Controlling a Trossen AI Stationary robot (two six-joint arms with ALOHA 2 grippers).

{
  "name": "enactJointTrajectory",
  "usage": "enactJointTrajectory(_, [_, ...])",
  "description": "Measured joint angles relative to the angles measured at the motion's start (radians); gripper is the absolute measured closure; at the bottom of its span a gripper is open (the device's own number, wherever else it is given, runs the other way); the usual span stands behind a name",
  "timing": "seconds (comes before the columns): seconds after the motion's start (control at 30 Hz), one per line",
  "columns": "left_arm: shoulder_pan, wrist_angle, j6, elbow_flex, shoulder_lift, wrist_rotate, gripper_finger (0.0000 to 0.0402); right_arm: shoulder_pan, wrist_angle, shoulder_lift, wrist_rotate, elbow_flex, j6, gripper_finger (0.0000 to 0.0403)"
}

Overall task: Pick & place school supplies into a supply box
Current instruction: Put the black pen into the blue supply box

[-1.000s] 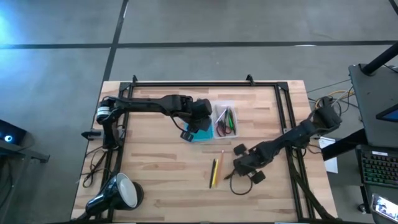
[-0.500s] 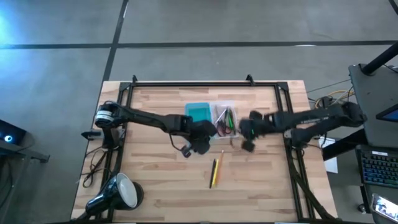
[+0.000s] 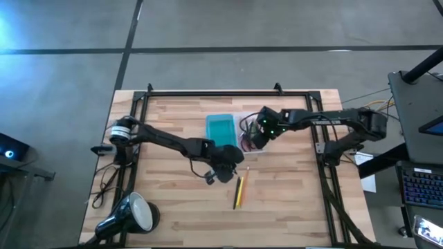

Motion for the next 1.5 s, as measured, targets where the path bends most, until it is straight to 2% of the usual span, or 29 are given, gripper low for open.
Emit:
enactJointTrajectory(0.2, [-0.015,0.040,0.057,0.007,0.066,0.011,0.0299,0.022,-0.013,-0.040,0.011,0.027,-0.099,0.0244])
enactJointTrajectory(0.37, [-0.021,0.040,0.107,0.040,0.114,0.019,0.0299,0.035,-0.096,-0.109,0.013,0.023,-0.184,0.0226])
enactJointTrajectory(0.7, [-0.032,-0.027,0.091,0.116,0.186,0.105,0.0299,0.048,-0.163,-0.140,0.039,0.014,-0.231,0.0234])
enactJointTrajectory(0.93, [-0.064,-0.022,0.071,0.156,0.240,0.100,0.0299,0.061,-0.171,-0.148,0.039,0.012,-0.220,0.0235])
enactJointTrajectory(1.13, [-0.070,-0.087,0.064,0.218,0.243,0.011,0.0301,0.075,-0.179,-0.150,0.038,0.012,-0.207,0.0235])
enactJointTrajectory(1.5, [-0.070,-0.108,0.082,0.245,0.275,0.080,0.0301,0.115,-0.194,-0.150,0.038,0.010,-0.192,0.0241])
